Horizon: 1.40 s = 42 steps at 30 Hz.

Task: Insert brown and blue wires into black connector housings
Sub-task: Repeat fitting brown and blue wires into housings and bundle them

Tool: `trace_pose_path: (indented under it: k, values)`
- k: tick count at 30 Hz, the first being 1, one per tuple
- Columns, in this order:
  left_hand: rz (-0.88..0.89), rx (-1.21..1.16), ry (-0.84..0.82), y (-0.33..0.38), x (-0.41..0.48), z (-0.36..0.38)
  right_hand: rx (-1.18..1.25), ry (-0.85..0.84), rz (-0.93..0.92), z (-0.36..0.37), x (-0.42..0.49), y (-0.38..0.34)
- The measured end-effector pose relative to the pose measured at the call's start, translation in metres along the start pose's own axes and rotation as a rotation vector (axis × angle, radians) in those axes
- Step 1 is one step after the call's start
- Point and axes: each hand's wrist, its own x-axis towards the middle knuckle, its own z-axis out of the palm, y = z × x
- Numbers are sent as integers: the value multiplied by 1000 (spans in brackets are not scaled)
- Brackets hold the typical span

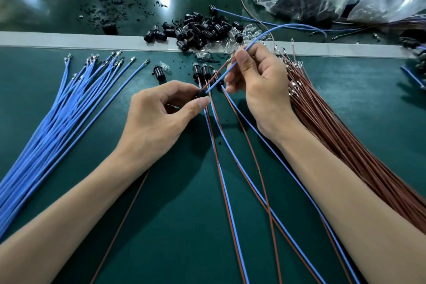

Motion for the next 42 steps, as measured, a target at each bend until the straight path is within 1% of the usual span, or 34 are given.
trace_pose_path:
  k: [2,7,9,10,12,14,16,18,20,22,24,26,28,31,33,35,36,38,40,42]
  values:
    - [0,6,-7,0,0,0,-31,-24,2,0,0,1]
    - [18,-19,-33,2,-1,0,-244,-244,-23,2,-4,5]
    - [19,-19,-35,3,-1,0,-245,-269,-33,1,-5,4]
    - [16,-15,-35,2,-1,0,-215,-268,-29,0,-5,3]
    - [9,-10,-34,1,-1,0,-81,-230,3,0,-6,0]
    - [-1,-2,-36,1,-1,0,59,-137,40,-2,-3,-2]
    - [-5,8,-40,2,-2,0,93,-64,39,-4,-1,-1]
    - [-6,5,-46,4,-2,0,51,-92,16,-6,-1,0]
    - [-4,-7,-53,6,-3,0,-9,-175,10,-4,-3,0]
    - [-6,-11,-57,7,-3,0,31,-198,40,-3,-3,0]
    - [-12,-17,-65,7,-3,0,178,-107,87,-5,1,-1]
    - [-12,-17,-78,6,-3,0,273,-17,83,-8,4,-1]
    - [-8,-9,-85,6,-3,0,227,-37,43,-8,4,1]
    - [-11,-7,-83,5,-3,-1,87,-140,29,-6,1,2]
    - [-9,-15,-89,5,-2,0,169,-129,87,-6,1,-1]
    - [-16,-27,-99,6,-2,1,301,-51,139,-6,4,-3]
    - [-23,-32,-111,6,-2,0,305,-14,143,-7,5,-2]
    - [-37,-30,-163,8,-2,0,188,-16,107,-7,4,1]
    - [-49,-32,-224,9,-2,-1,43,-112,58,-4,1,5]
    - [-53,-39,-239,10,-2,-2,25,-164,39,-3,0,4]
